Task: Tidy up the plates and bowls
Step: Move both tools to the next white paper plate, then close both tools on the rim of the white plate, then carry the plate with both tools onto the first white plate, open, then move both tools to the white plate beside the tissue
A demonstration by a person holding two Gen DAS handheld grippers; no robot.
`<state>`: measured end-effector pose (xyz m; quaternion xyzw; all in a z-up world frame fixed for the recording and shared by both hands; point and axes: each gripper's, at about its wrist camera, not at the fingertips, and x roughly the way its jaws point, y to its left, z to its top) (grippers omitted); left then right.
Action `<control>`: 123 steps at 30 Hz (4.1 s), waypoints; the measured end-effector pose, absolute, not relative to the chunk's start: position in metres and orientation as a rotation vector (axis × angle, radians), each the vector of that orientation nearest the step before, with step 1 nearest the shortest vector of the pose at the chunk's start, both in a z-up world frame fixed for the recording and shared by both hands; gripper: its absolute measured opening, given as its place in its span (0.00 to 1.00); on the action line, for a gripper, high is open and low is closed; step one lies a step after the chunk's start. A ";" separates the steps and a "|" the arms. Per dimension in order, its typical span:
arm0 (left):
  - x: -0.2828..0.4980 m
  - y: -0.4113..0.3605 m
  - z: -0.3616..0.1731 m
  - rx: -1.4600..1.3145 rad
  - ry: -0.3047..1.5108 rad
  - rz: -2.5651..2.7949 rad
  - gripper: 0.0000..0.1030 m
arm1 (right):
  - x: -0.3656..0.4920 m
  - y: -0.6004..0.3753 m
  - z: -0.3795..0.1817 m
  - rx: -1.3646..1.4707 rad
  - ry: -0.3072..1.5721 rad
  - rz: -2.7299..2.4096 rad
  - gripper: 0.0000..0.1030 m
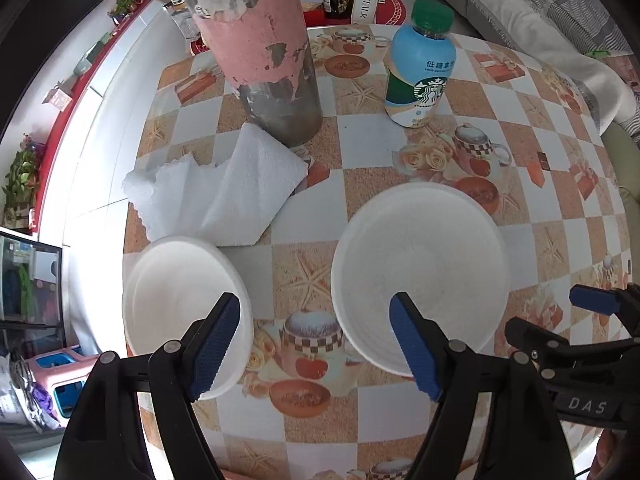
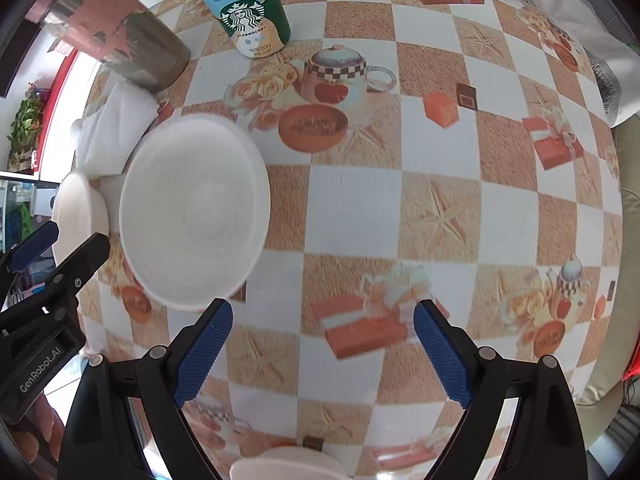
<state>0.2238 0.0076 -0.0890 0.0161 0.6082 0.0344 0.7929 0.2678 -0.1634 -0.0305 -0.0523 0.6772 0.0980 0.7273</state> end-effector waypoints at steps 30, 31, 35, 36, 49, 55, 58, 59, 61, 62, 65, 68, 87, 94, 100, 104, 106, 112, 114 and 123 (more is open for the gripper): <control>0.225 -0.042 -0.156 0.098 1.438 -0.089 0.31 | 0.279 -0.162 -0.072 0.014 1.566 0.315 0.21; 0.217 -0.045 -0.159 0.102 1.443 -0.098 0.31 | 0.274 -0.162 -0.074 -0.005 1.568 0.318 0.21; 0.182 -0.051 -0.167 0.098 1.460 -0.128 0.31 | 0.246 -0.167 -0.079 -0.046 1.587 0.330 0.21; 0.173 -0.053 -0.169 0.096 1.467 -0.130 0.31 | 0.237 -0.169 -0.080 -0.051 1.593 0.334 0.21; 0.108 -0.077 -0.167 0.080 1.437 -0.145 0.32 | 0.175 -0.184 -0.089 -0.043 1.618 0.318 0.21; 0.079 -0.070 -0.141 0.089 1.385 -0.145 0.32 | 0.180 -0.188 -0.072 -0.045 1.578 0.328 0.21; 0.059 -0.075 -0.130 0.115 1.369 -0.173 0.32 | 0.173 -0.200 -0.055 -0.054 1.559 0.334 0.21; 0.056 -0.076 -0.125 0.125 1.370 -0.185 0.32 | 0.170 -0.202 -0.050 -0.057 1.556 0.334 0.21; 0.041 -0.079 -0.120 0.137 1.378 -0.214 0.33 | 0.161 -0.206 -0.044 -0.060 1.561 0.330 0.21; 0.039 -0.079 -0.112 0.138 1.385 -0.229 0.33 | 0.158 -0.210 -0.039 -0.060 1.565 0.328 0.21; 0.022 -0.083 -0.104 0.153 1.403 -0.269 0.35 | 0.138 -0.218 -0.033 -0.047 1.575 0.319 0.21; 0.005 -0.091 -0.109 0.202 1.419 -0.305 0.39 | 0.121 -0.222 -0.030 -0.041 1.596 0.310 0.21; -0.034 -0.088 -0.117 0.217 1.465 -0.331 0.77 | 0.078 -0.256 -0.046 -0.016 1.669 0.175 0.81; -0.048 -0.054 -0.120 0.128 1.505 -0.275 0.77 | 0.083 -0.267 -0.033 -0.003 1.627 0.118 0.82; -0.052 -0.021 -0.110 0.045 1.491 -0.235 0.77 | 0.088 -0.256 -0.030 0.002 1.631 0.119 0.82; -0.048 -0.006 -0.108 0.020 1.486 -0.212 0.77 | 0.092 -0.241 -0.025 -0.019 1.623 0.137 0.82; -0.048 0.000 -0.106 0.002 1.488 -0.205 0.77 | 0.094 -0.233 -0.023 -0.024 1.621 0.151 0.82; -0.039 0.020 -0.099 -0.064 1.461 -0.148 0.77 | 0.110 -0.210 -0.015 -0.055 1.607 0.186 0.82; -0.035 0.035 -0.094 -0.094 1.447 -0.124 0.77 | 0.119 -0.201 -0.013 -0.057 1.605 0.196 0.82; 0.006 0.105 -0.077 -0.128 1.357 0.044 0.77 | 0.163 -0.149 0.000 -0.087 1.585 0.271 0.82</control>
